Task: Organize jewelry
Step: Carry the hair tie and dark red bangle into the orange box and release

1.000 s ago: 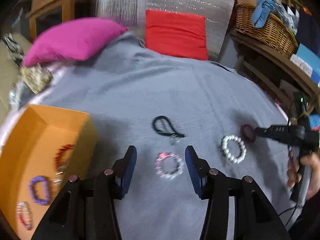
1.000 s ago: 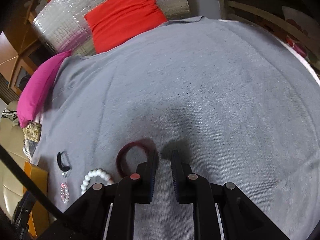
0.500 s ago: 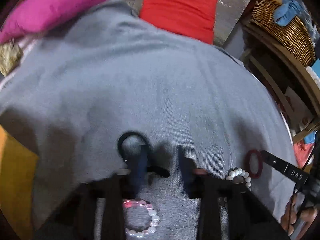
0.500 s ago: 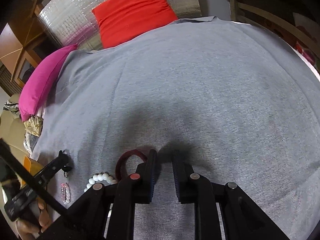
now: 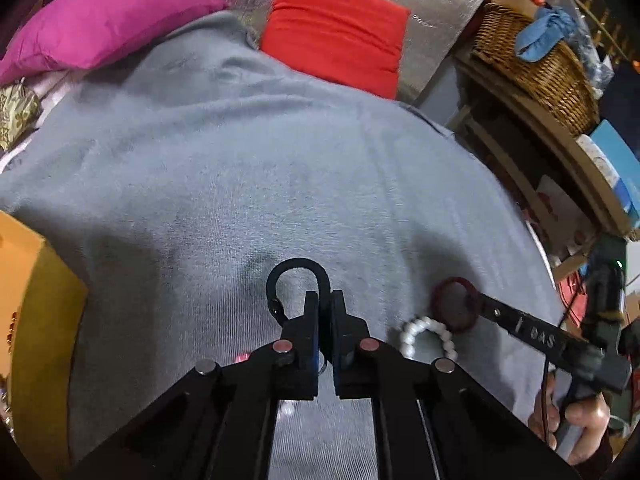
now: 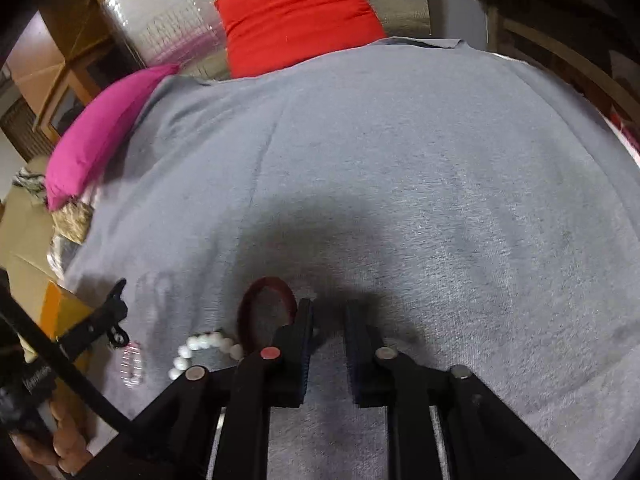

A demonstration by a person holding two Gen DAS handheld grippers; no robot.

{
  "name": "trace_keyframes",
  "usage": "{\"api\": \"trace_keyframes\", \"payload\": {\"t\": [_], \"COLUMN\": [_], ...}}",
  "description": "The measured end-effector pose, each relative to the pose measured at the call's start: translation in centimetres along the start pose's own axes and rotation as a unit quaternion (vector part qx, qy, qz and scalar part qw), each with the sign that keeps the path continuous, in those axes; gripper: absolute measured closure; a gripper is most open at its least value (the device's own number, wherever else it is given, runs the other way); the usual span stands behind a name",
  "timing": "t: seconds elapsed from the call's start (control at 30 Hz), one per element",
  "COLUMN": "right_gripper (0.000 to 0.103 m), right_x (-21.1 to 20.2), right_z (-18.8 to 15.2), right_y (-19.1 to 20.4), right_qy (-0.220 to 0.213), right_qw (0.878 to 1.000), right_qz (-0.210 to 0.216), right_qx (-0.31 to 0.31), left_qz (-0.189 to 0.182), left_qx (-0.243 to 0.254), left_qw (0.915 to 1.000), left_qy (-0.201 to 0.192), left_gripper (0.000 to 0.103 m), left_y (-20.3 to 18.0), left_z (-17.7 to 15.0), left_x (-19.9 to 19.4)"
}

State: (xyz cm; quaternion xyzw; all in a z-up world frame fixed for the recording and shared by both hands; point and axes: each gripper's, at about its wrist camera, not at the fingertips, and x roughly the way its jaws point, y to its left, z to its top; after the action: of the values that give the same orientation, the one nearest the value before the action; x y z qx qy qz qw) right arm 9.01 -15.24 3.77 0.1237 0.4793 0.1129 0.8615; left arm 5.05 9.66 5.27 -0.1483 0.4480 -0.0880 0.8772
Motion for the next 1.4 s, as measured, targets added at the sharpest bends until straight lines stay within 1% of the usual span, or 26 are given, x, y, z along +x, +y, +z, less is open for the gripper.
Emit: {"api": "trace_keyframes", "payload": {"t": [0.07, 0.17, 0.27, 0.33, 0.37, 0.4, 0.47, 0.53, 0.57, 0.6, 0.63, 0.67, 0.7, 0.83, 0.93, 1.07, 1.13, 1.2, 1.27, 1.33, 1.4], "right_gripper": [0.088, 0.088, 0.087, 0.074, 0.06, 0.056, 0.056, 0.066, 0.077, 0.082, 0.085, 0.099, 0.098, 0.098, 0.098, 0.098, 0.098, 0.098, 0.098, 0.098, 0.098], "right_x": [-0.9, -2.2, -3.1, -2.6, -2.2, -1.9, -1.2, 0.1, 0.4, 0.5, 0.5, 0.5, 0.3, -1.0, -2.9, -4.9, -6.0, -6.9, -8.0, -9.0, -9.4], "right_z": [0.1, 0.0, -0.1, 0.0, -0.1, -0.1, -0.3, -0.5, -0.7, -0.8, -0.9, -0.9, -1.0, -1.1, -1.1, -1.4, -2.4, -3.5, -4.9, -6.6, -8.4], "right_y": [-0.2, -1.1, -1.4, -1.2, -1.0, -0.8, -0.3, 0.5, 0.8, 1.2, 1.4, 1.5, 1.6, 1.8, 1.6, 3.4, 4.8, 6.7, 9.0, 12.3, 15.0], "right_qy": [-0.013, -0.024, -0.036, -0.028, -0.025, -0.027, -0.019, -0.005, -0.007, -0.014, -0.018, -0.018, -0.018, -0.043, -0.06, -0.08, -0.076, -0.076, -0.079, -0.08, -0.073], "right_qw": [1.0, 0.999, 0.998, 0.999, 0.999, 0.999, 0.999, 1.0, 1.0, 0.998, 0.998, 0.997, 0.997, 0.995, 0.996, 0.995, 0.995, 0.992, 0.987, 0.979, 0.972], "right_qz": [0.001, 0.029, 0.04, 0.035, 0.035, 0.032, 0.02, -0.003, -0.025, -0.045, -0.051, -0.055, -0.058, -0.066, -0.045, -0.005, 0.031, 0.065, 0.093, 0.127, 0.151], "right_qx": [0.005, 0.023, 0.027, 0.028, 0.029, 0.029, 0.016, -0.004, -0.017, -0.033, -0.04, -0.044, -0.05, -0.055, -0.042, -0.054, -0.063, -0.077, -0.105, -0.139, -0.164], "left_qz": [-0.004, -0.013, -0.013, -0.014, -0.013, -0.012, -0.008, -0.007, -0.008, -0.008, -0.007, -0.006, -0.005, 0.014, 0.034, 0.079, 0.087, 0.099, 0.122, 0.148, 0.159], "left_qx": [0.008, 0.016, 0.026, 0.027, 0.026, 0.026, 0.028, 0.031, 0.031, 0.031, 0.033, 0.034, 0.034, 0.032, 0.018, 0.011, -0.001, -0.021, -0.049, -0.079, -0.106], "left_qw": [0.9999, 0.9997, 0.9992, 0.9991, 0.9991, 0.999, 0.9988, 0.9986, 0.9986, 0.9986, 0.9985, 0.9984, 0.9984, 0.9975, 0.9962, 0.9915, 0.99, 0.9877, 0.9829, 0.9767, 0.9727], "left_qy": [-0.007, -0.015, -0.026, -0.03, -0.032, -0.033, -0.038, -0.042, -0.042, -0.043, -0.044, -0.045, -0.046, -0.061, -0.078, -0.103, -0.111, -0.119, -0.129, -0.134, -0.131], "left_gripper": [0.098, 0.098, 0.098, 0.098, 0.098, 0.098, 0.098, 0.098, 0.098, 0.098, 0.098, 0.098, 0.098, 0.098, 0.098, 0.098, 0.098, 0.098, 0.098, 0.098, 0.098], "left_y": [-0.3, -0.5, -0.7, -0.8, -0.7, -0.7, -0.6, -0.6, -0.6, -0.6, -0.5, -0.4, -0.3, 0.6, 2.1, 4.1, 5.5, 7.1, 9.1, 11.1, 12.8], "left_z": [-0.3, -0.8, -1.2, -1.2, -1.4, -1.4, -1.6, -1.8, -1.9, -2.0, -2.1, -2.2, -2.3, -2.6, -3.0, -4.4, -5.6, -7.2, -9.0, -10.5, -11.7], "left_x": [-1.1, -2.7, -4.2, -4.7, -5.2, -5.6, -6.2, -6.9, -7.1, -7.4, -7.8, -8.1, -8.4, -10.4, -12.8, -15.9, -17.6, -19.4, -21.3, -22.6, -23.4]}}
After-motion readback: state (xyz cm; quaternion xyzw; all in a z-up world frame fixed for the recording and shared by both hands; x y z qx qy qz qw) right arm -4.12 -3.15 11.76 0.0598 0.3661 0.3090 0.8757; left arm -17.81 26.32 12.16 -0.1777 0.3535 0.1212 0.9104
